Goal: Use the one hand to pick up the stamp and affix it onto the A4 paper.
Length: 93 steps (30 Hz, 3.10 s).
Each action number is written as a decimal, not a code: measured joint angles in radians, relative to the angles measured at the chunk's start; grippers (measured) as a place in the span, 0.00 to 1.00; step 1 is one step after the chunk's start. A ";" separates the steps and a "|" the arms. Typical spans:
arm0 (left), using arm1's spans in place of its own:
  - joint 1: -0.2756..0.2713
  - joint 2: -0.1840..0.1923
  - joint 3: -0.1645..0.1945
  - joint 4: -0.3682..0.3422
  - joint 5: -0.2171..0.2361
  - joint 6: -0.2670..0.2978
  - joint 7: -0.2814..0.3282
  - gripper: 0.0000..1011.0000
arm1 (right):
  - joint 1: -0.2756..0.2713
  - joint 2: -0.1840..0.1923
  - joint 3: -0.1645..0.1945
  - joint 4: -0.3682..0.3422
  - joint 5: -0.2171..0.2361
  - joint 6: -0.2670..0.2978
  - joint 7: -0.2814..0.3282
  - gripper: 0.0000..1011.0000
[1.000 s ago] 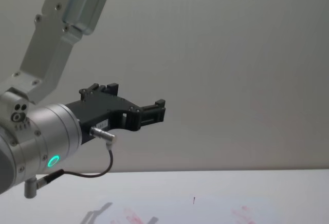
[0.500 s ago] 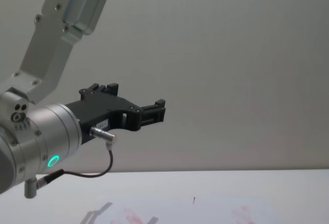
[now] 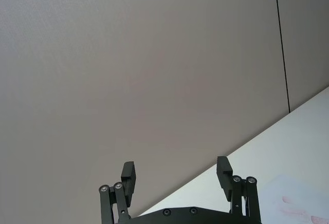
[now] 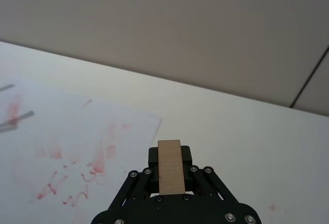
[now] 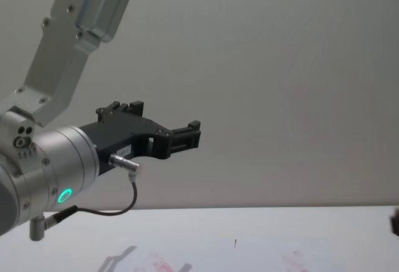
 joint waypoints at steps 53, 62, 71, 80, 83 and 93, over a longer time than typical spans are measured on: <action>0.000 0.000 0.000 0.000 0.000 0.000 0.000 0.99 | 0.180 -0.175 -0.176 0.194 -0.175 0.078 0.318 0.22; 0.000 0.000 0.000 0.000 0.000 0.000 0.000 0.99 | 0.177 -0.176 -0.180 0.212 -0.176 0.090 0.306 0.22; 0.000 0.000 0.000 0.000 0.000 0.000 0.000 0.99 | 0.178 -0.180 -0.184 0.234 -0.169 0.097 0.297 0.22; 0.000 0.000 0.000 0.000 0.000 0.000 0.000 0.99 | 0.183 -0.186 -0.187 0.250 -0.166 0.098 0.293 0.22; 0.000 0.000 0.000 0.000 0.000 0.000 0.000 0.99 | 0.185 -0.188 -0.188 0.254 -0.164 0.098 0.290 0.22; 0.000 0.000 0.000 0.000 0.000 0.000 0.000 0.99 | 0.192 -0.190 -0.182 0.237 -0.135 0.075 0.268 0.22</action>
